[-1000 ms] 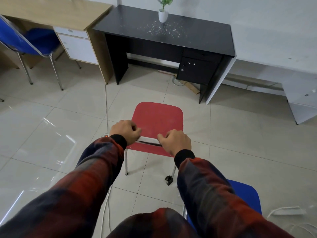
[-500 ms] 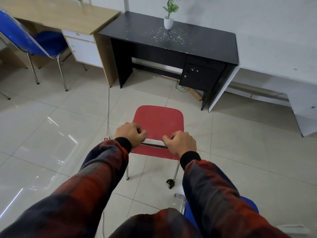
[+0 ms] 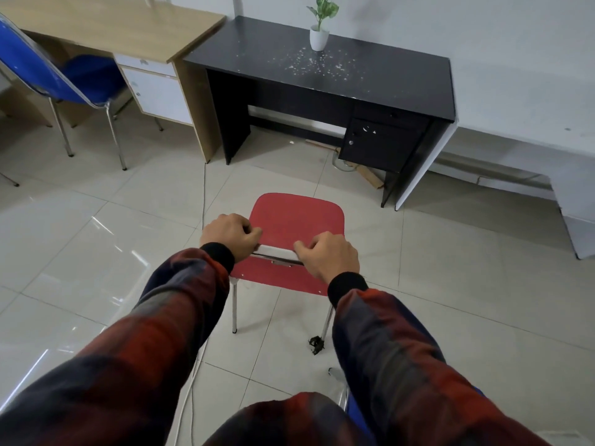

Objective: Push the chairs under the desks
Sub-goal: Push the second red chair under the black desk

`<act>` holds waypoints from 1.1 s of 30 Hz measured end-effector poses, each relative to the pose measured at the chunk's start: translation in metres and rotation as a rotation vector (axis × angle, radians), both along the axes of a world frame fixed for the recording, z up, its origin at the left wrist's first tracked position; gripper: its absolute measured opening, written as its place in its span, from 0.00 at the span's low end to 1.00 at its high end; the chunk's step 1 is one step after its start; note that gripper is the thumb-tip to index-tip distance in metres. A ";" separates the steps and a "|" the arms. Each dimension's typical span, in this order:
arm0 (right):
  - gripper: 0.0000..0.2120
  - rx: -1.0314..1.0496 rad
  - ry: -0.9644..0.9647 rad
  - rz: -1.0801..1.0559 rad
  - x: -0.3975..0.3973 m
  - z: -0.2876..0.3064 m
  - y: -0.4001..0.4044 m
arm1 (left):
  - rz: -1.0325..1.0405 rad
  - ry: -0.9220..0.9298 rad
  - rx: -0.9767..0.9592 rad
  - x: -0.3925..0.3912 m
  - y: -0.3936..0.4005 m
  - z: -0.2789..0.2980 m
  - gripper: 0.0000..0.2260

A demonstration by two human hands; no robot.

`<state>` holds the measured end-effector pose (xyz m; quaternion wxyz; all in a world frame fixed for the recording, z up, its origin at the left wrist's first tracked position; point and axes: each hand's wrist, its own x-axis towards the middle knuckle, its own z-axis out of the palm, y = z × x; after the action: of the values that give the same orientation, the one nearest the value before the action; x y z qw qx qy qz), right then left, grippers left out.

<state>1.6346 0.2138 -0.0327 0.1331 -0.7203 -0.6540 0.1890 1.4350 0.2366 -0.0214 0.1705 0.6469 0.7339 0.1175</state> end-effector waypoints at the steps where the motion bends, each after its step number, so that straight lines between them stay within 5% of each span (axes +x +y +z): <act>1: 0.26 0.008 0.002 0.001 0.005 0.002 0.007 | 0.002 -0.008 0.010 0.005 0.005 0.002 0.16; 18: 0.25 -0.019 0.003 -0.030 -0.043 0.009 0.018 | -0.058 0.009 0.003 -0.042 0.035 0.013 0.16; 33: 0.22 -0.042 -0.001 0.030 0.016 -0.006 -0.017 | -0.029 0.050 -0.080 0.019 -0.027 -0.005 0.18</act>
<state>1.6505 0.1964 -0.0388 0.1150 -0.7132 -0.6606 0.2044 1.4543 0.2098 -0.0261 0.1796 0.6529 0.7325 0.0695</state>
